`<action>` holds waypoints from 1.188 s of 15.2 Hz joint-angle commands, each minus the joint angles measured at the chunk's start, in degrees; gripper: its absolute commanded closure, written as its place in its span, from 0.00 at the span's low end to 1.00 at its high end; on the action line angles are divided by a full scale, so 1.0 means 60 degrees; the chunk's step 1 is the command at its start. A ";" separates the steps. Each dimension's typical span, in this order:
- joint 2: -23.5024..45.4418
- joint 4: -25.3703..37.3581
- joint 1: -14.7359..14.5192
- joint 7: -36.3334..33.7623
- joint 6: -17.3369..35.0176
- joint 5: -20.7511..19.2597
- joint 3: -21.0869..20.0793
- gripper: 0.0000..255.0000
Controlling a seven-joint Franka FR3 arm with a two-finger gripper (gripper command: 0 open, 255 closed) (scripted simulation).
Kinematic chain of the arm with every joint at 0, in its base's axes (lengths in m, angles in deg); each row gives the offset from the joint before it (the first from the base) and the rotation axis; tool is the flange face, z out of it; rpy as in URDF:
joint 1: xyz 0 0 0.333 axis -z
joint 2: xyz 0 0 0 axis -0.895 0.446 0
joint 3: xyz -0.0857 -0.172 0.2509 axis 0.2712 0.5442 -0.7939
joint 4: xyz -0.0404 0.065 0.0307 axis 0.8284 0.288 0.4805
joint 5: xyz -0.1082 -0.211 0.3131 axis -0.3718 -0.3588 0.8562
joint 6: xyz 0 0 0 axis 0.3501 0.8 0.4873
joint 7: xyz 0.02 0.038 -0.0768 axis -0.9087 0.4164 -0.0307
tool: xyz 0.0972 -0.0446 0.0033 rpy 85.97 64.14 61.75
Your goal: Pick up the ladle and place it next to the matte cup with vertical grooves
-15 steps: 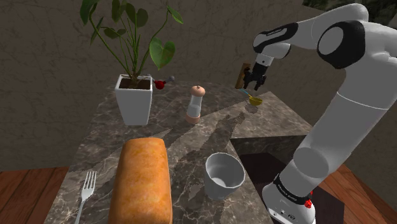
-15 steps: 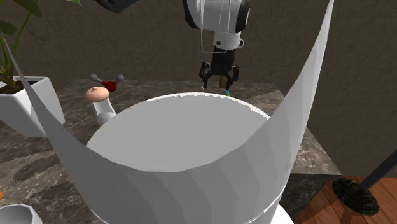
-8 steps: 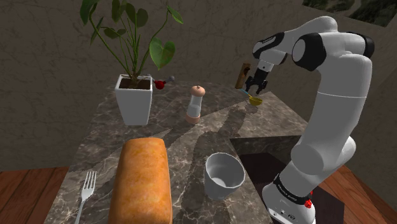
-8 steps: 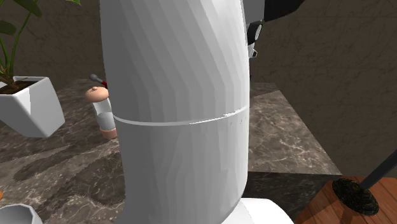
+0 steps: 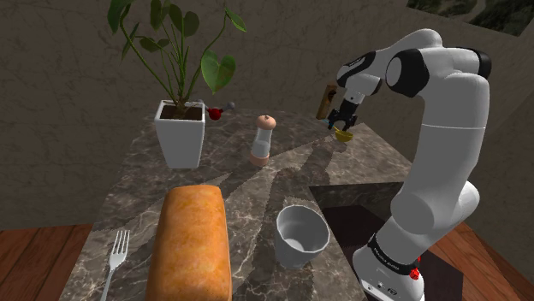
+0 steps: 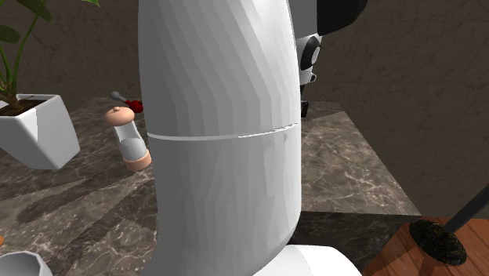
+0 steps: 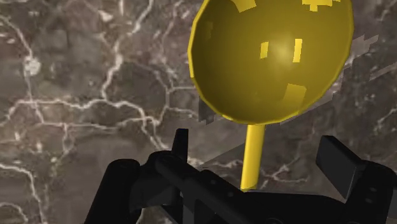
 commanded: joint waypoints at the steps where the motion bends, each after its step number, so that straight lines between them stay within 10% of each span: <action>1: 0.0079 -0.0082 0.0007 0.0045 0.0152 0.0059 -0.0029 0.00; 8: 0.0079 -0.0082 0.0007 0.0045 0.0151 0.0058 -0.0029 0.00; 9: 0.0079 -0.0082 0.0007 0.0045 0.0151 0.0058 -0.0029 1.00; 18: 0.0079 -0.0082 0.0007 0.0045 0.0152 0.0059 -0.0029 1.00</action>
